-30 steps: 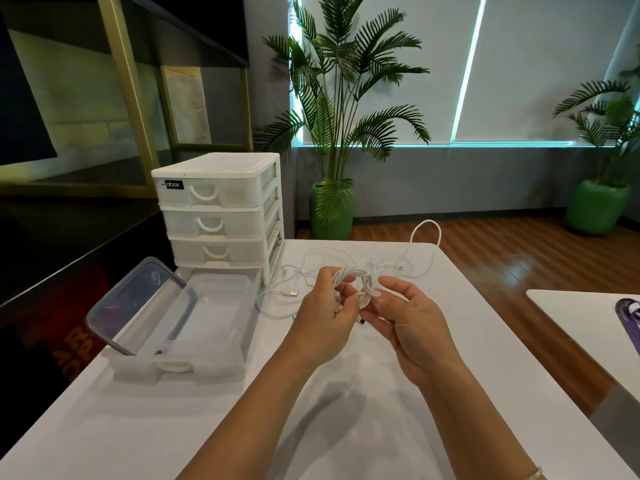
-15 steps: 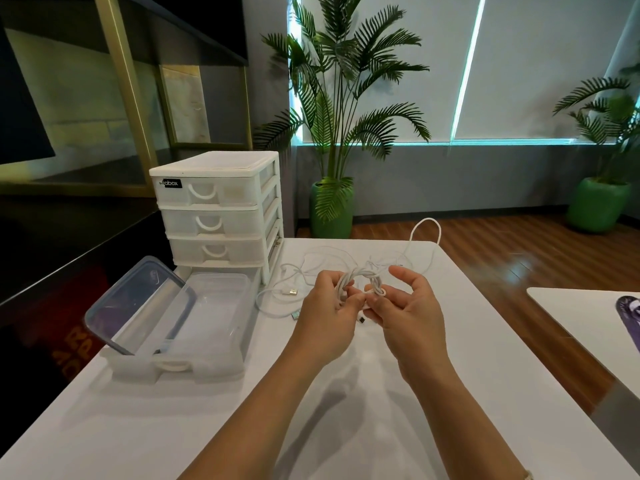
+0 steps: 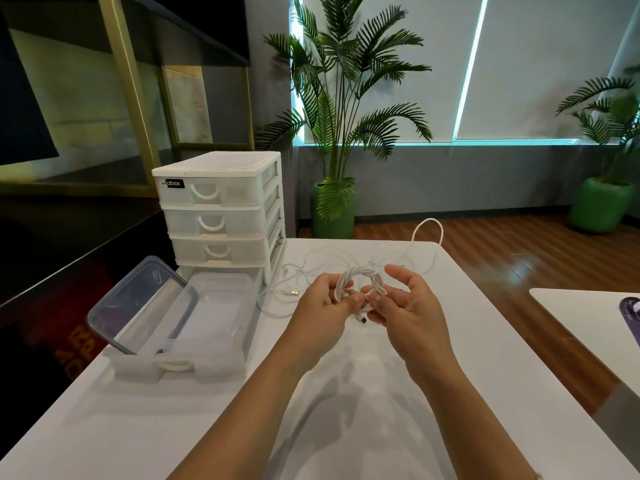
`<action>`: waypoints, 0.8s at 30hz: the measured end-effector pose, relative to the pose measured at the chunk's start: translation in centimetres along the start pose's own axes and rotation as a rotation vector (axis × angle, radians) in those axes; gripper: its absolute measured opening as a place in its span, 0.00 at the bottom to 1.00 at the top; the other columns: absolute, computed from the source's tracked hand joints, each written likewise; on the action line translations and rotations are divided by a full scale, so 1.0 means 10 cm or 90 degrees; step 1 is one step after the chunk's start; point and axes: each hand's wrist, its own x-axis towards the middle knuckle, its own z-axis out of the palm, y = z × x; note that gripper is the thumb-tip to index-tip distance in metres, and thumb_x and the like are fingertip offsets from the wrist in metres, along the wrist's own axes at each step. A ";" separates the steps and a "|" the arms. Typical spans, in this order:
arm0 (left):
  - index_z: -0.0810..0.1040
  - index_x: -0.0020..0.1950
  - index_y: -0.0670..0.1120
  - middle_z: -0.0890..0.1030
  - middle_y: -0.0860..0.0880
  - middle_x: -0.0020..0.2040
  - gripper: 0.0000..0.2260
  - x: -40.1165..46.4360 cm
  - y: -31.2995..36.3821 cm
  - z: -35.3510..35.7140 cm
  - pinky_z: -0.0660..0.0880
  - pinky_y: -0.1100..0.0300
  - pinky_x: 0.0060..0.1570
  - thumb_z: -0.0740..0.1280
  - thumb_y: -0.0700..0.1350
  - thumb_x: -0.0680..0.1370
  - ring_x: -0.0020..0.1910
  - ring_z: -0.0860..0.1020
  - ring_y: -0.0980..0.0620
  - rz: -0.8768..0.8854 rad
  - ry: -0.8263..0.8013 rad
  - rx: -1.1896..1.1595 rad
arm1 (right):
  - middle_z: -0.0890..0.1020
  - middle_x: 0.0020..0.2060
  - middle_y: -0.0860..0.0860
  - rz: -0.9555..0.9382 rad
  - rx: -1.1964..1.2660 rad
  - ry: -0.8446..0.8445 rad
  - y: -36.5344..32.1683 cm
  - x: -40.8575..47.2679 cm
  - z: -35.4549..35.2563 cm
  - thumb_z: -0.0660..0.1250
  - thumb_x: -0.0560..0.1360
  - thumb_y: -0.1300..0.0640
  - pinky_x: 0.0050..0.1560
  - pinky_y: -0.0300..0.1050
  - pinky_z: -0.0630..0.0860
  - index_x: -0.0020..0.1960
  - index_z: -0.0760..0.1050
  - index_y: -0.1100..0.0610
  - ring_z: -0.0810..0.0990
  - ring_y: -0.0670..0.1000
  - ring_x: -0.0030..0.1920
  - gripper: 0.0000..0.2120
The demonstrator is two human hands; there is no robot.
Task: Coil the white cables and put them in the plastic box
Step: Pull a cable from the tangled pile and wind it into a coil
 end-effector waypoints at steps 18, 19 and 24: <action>0.80 0.48 0.50 0.82 0.50 0.47 0.08 0.01 0.01 0.01 0.76 0.61 0.53 0.62 0.39 0.78 0.48 0.80 0.52 -0.028 -0.039 -0.210 | 0.84 0.39 0.54 -0.002 0.065 0.012 0.01 0.03 -0.08 0.71 0.71 0.62 0.41 0.41 0.79 0.42 0.81 0.57 0.82 0.54 0.41 0.02; 0.80 0.48 0.50 0.83 0.50 0.47 0.08 0.01 0.01 0.01 0.77 0.60 0.53 0.63 0.39 0.78 0.47 0.80 0.52 -0.026 -0.036 -0.210 | 0.84 0.40 0.54 -0.015 0.058 0.017 0.02 0.02 -0.07 0.71 0.71 0.62 0.40 0.41 0.79 0.43 0.81 0.57 0.83 0.54 0.42 0.02; 0.80 0.48 0.52 0.82 0.49 0.52 0.08 0.01 0.00 0.03 0.77 0.55 0.56 0.64 0.40 0.78 0.52 0.81 0.48 -0.024 -0.034 -0.199 | 0.84 0.38 0.51 -0.060 0.035 0.012 0.03 0.01 -0.06 0.68 0.73 0.61 0.37 0.38 0.79 0.45 0.78 0.51 0.83 0.49 0.40 0.06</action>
